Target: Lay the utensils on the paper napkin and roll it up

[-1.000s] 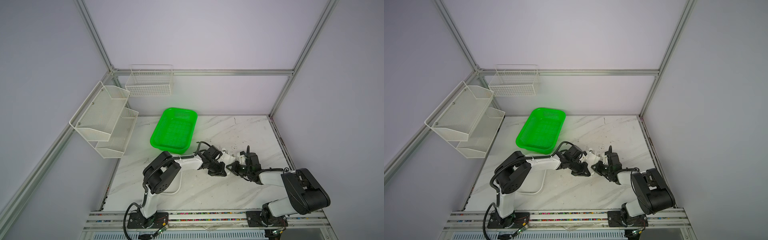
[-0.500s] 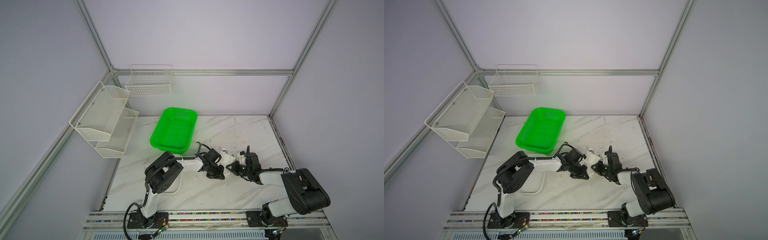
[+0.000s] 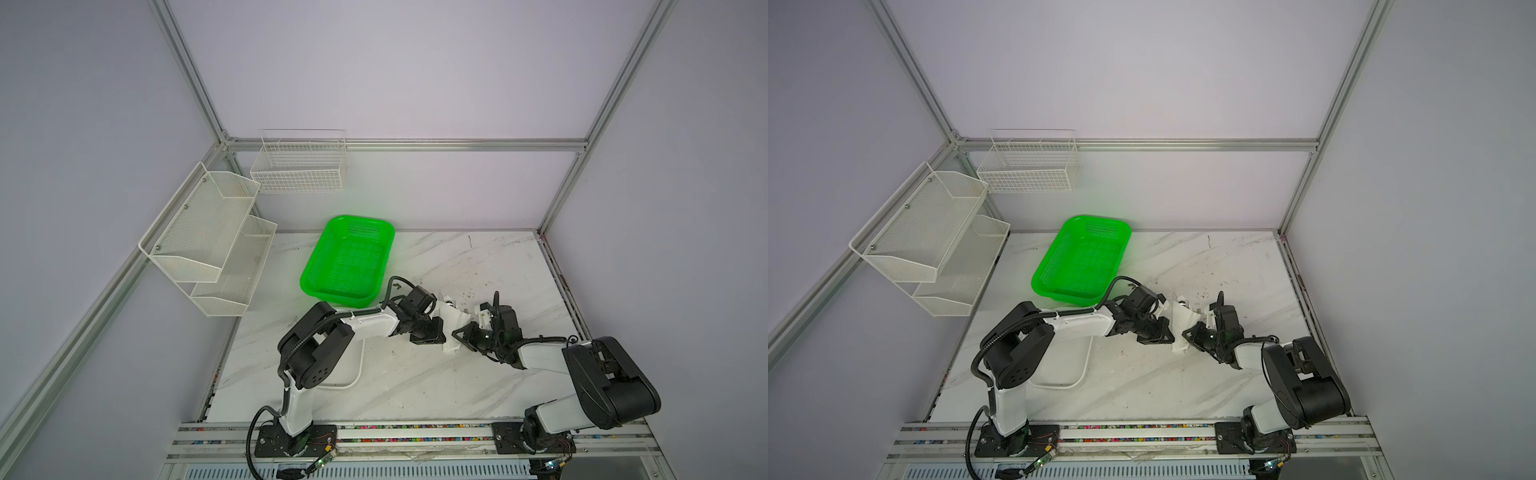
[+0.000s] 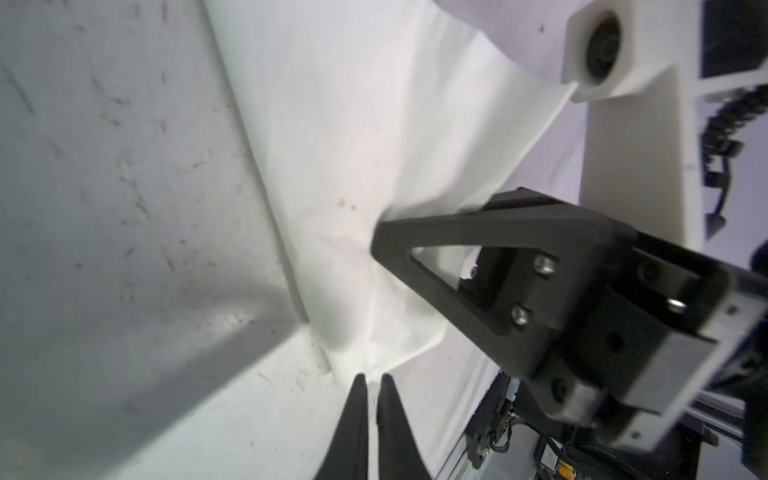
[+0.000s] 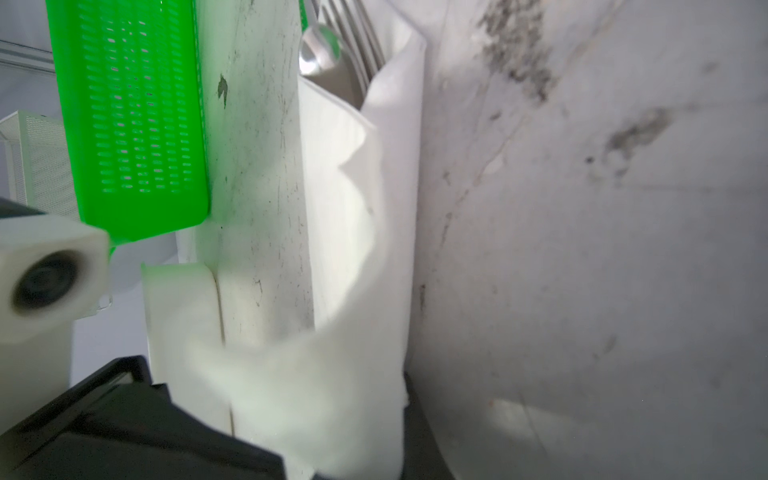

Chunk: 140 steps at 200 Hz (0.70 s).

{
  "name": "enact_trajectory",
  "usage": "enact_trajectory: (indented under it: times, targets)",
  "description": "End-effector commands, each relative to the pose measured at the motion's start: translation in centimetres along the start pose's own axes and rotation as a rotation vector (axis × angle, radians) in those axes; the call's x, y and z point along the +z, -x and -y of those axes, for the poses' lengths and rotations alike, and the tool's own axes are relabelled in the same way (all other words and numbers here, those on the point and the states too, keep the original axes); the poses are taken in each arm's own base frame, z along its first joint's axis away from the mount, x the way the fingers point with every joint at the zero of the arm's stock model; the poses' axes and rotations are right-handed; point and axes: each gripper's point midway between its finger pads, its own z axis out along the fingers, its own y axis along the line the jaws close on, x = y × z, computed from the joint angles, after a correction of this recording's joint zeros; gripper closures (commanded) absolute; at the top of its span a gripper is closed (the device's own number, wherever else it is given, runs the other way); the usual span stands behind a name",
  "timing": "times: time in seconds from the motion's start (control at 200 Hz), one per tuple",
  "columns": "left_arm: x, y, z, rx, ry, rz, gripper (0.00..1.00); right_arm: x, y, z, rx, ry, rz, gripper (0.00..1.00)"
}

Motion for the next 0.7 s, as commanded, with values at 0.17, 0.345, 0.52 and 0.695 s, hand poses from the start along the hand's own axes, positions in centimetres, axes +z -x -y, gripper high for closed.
enact_trajectory:
  times: [0.17, 0.345, 0.52, 0.695]
  targets:
    - [0.4, 0.7, 1.0, 0.045, -0.007, 0.010, 0.91, -0.1, -1.8, 3.2, 0.051, -0.116, -0.046, 0.86]
    - [0.0, -0.7, -0.3, 0.037, 0.022, -0.011, 0.91, -0.1, -1.7, 3.2, 0.050, -0.115, -0.046, 0.86]
    - [-3.2, 2.3, 3.6, 0.103, -0.065, 0.096, 0.88, 0.0, -1.7, 3.2, 0.050, -0.116, -0.046, 0.86]
    - [-4.4, 6.9, 2.8, 0.026, -0.046, 0.172, 0.81, 0.0, -1.7, 3.3, 0.051, -0.119, -0.046, 0.86]
